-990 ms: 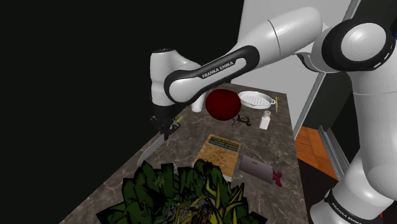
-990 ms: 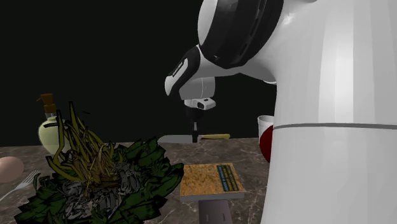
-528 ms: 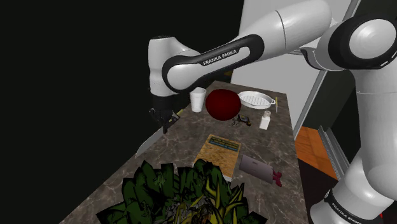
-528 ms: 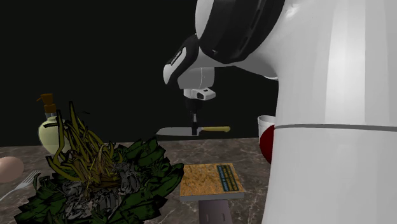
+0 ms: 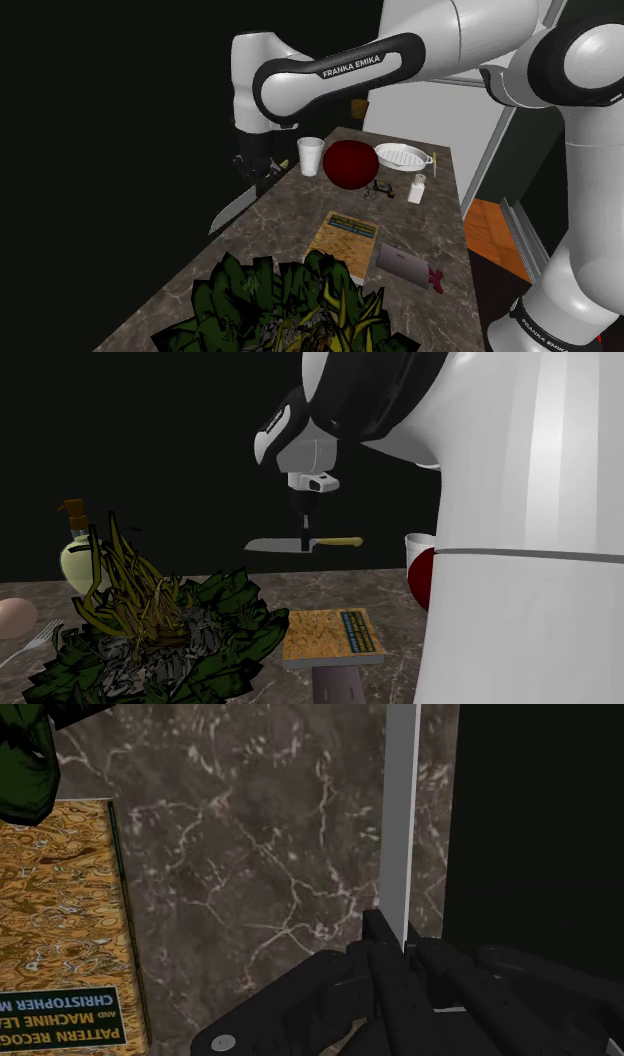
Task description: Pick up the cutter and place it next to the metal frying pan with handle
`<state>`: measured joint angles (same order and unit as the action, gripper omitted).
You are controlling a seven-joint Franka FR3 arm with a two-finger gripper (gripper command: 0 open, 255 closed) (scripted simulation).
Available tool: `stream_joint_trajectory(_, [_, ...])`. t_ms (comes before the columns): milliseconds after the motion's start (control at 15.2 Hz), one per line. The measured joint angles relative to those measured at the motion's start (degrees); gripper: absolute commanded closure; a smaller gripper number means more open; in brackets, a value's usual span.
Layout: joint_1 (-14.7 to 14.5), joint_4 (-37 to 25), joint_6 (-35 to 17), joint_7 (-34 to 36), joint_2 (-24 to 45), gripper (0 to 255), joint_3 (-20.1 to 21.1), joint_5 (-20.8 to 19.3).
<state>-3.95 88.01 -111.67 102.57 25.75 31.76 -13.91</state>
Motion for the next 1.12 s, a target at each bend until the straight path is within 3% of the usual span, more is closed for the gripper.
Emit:
stream_joint_trajectory(264, [0.58,-0.7,1.73,-0.75,-1.2,255,0.24,0.71])
stream_joint_trajectory(726, [9.78,17.03,-4.01,-9.56,-15.26,255,0.5,8.28])
stream_joint_trajectory(1122, [14.85,28.28,-6.82,-18.95,-25.17,255,-1.75,14.37])
